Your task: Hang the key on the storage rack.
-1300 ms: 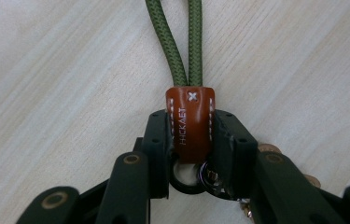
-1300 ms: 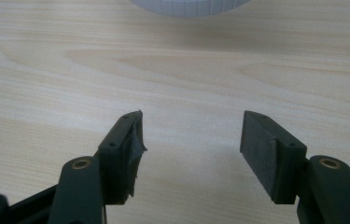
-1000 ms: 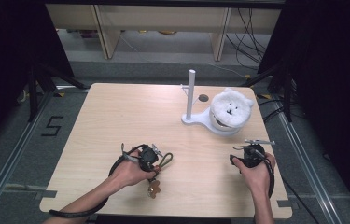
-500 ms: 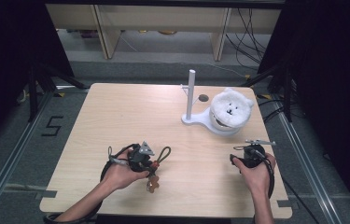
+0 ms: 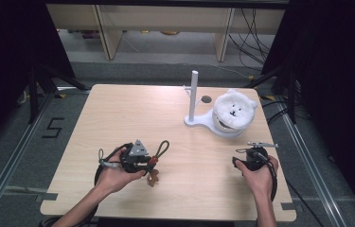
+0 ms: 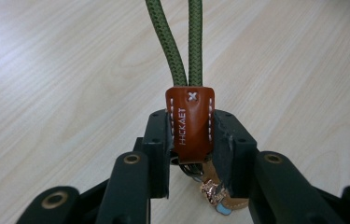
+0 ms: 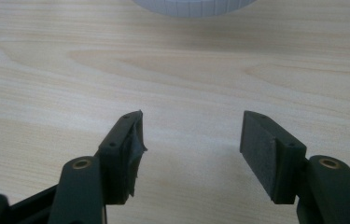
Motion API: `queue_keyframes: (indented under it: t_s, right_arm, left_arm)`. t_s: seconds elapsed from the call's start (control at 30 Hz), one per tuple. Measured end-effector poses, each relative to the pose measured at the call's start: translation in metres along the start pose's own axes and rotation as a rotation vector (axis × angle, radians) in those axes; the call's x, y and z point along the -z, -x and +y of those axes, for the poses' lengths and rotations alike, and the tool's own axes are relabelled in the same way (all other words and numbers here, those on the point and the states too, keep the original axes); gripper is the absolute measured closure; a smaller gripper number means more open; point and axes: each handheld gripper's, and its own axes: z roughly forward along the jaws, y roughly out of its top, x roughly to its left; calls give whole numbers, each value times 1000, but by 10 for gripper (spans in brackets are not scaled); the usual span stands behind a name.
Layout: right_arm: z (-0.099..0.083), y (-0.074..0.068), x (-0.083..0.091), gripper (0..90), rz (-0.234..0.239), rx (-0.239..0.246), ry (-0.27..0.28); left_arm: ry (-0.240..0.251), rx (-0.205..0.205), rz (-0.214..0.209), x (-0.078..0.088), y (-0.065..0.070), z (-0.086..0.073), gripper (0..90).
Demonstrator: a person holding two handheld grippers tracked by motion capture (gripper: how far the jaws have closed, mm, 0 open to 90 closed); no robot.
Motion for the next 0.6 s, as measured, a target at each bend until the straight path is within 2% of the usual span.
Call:
queue_keyframes:
  t_s: [0.1, 0.13, 0.2, 0.23, 0.27, 0.3, 0.37, 0.43, 0.47, 0.53, 0.6]
  right_arm:
    - [0, 0, 0, 407, -1, 4, 1]
    - [-1, 2, 0, 411, -5, 28, 11]
    - [-1, 2, -1, 413, -4, 34, 22]
    - [-1, 2, -1, 413, -4, 34, 22]
    - [0, 1, -4, 414, 6, 19, 56]
    - [0, 1, -4, 414, 6, 19, 56]
    - [0, 0, -3, 414, -5, 18, 51]
    - [0, -2, -3, 414, 7, 0, 46]
    - [-1, 2, -2, 414, 5, 51, 39]
    - [0, -2, -3, 414, -1, 4, 51]
    - [0, -2, -3, 414, 3, 4, 54]
  left_arm:
    - [21, -2, -6, 2, -2, 0, 673]
    - [43, -10, -4, 2, -3, 0, 673]
    - [50, -12, 2, 3, -3, 0, 674]
    - [68, -3, 3, 3, -3, 0, 674]
    - [89, -4, 2, 3, -4, 0, 674]
    - [89, -4, 2, 3, -4, 0, 673]
    - [120, 3, 6, 4, -5, 0, 674]
    - [126, 1, 5, 4, -5, 0, 673]
    - [133, 4, 8, 5, -5, 0, 673]
    - [161, 8, 13, 7, -7, 1, 674]
    - [161, 10, 15, 8, -7, 1, 674]
